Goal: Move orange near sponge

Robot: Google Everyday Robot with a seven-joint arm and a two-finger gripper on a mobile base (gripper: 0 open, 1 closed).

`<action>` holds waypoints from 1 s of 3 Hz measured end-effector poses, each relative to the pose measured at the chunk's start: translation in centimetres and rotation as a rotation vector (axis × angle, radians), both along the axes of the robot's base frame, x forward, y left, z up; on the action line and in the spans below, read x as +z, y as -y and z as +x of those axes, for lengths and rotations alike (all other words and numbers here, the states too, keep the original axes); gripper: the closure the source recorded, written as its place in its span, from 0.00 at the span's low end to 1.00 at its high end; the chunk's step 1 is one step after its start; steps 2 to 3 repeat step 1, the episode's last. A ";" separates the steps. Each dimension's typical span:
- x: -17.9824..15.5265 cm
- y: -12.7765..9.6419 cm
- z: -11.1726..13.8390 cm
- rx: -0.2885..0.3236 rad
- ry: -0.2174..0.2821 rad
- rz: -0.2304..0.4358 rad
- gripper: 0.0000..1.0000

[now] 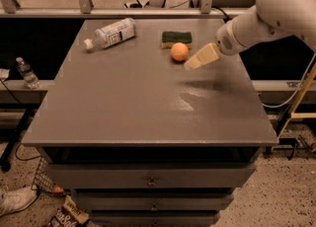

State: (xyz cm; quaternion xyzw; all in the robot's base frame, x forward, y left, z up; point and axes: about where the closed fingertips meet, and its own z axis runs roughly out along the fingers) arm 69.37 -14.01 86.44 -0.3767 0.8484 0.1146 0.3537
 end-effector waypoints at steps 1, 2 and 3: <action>1.4 3.5 -3.4 -0.118 0.054 0.001 0.00; 1.4 3.5 -3.4 -0.118 0.054 0.001 0.00; 1.4 3.5 -3.4 -0.118 0.054 0.001 0.00</action>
Offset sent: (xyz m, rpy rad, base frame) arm 0.0000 0.0000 0.0000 0.0000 0.0000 0.0000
